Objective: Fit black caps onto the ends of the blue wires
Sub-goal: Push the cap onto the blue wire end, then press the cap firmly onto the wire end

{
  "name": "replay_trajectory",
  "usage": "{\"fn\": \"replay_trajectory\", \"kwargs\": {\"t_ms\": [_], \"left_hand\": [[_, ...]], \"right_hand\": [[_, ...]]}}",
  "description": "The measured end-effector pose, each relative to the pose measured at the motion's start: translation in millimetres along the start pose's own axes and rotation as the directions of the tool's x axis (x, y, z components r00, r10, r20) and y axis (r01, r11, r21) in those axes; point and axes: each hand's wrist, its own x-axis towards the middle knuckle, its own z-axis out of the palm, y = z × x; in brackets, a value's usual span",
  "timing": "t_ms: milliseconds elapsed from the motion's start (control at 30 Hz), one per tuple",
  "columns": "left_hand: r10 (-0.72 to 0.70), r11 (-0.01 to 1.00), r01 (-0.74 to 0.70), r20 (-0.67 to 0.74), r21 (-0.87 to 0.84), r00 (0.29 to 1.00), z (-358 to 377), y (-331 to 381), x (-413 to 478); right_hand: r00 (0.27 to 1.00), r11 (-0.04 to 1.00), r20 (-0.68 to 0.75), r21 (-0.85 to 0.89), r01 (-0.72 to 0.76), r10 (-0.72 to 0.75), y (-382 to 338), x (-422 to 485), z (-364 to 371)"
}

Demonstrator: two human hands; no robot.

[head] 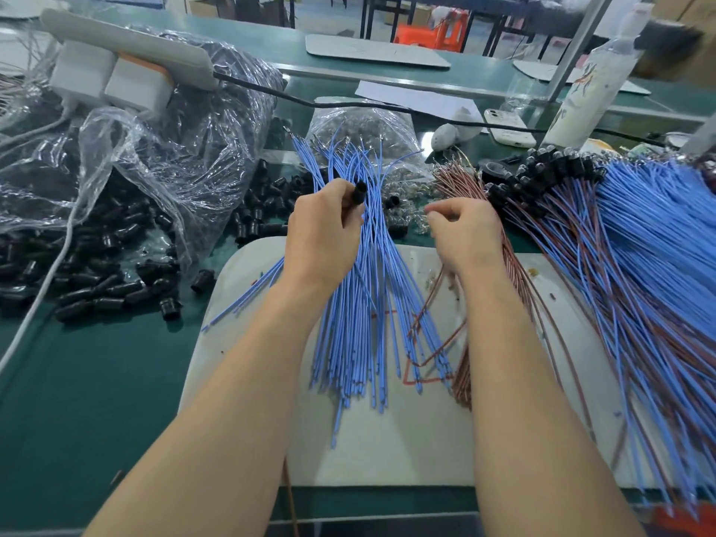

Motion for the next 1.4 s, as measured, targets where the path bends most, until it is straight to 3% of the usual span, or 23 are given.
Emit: {"fn": "replay_trajectory", "kwargs": {"t_ms": [67,200,300,433,700,800,1000,1267,1400], "left_hand": [[0.006,1.0,-0.006,0.011,-0.013,1.0,1,0,0],[0.004,1.0,-0.004,0.016,-0.025,1.0,2,1,-1],[0.007,1.0,-0.007,0.017,-0.022,1.0,1,1,-1],[0.013,1.0,-0.013,0.016,-0.017,1.0,0,2,-1],[0.021,1.0,-0.021,0.026,-0.01,0.999,0,4,-2],[0.023,1.0,-0.023,0.029,-0.009,0.999,-1,3,-3],[0.018,1.0,-0.018,0.027,-0.022,0.999,0,2,-3],[0.024,0.999,-0.024,0.019,-0.037,1.0,0,2,-4],[0.016,0.999,-0.015,0.014,-0.052,1.0,-1,2,-5]], "right_hand": [[0.997,0.997,0.023,0.045,-0.07,0.069,6,3,0],[0.994,0.994,0.106,0.109,-0.03,0.019,6,4,2],[0.999,0.99,0.041,0.137,-0.025,0.02,9,5,-2],[0.992,0.998,-0.127,-0.054,-0.024,0.017,15,4,-6],[0.998,0.941,0.04,-0.338,-0.03,0.046,14,4,8],[0.999,0.951,0.017,-0.307,-0.039,0.046,14,5,9],[0.98,1.0,-0.198,0.006,-0.028,0.029,13,5,-3],[0.995,0.998,-0.084,-0.039,0.059,-0.062,17,5,5],[0.994,0.994,-0.027,0.045,0.103,-0.102,12,3,10]]}}
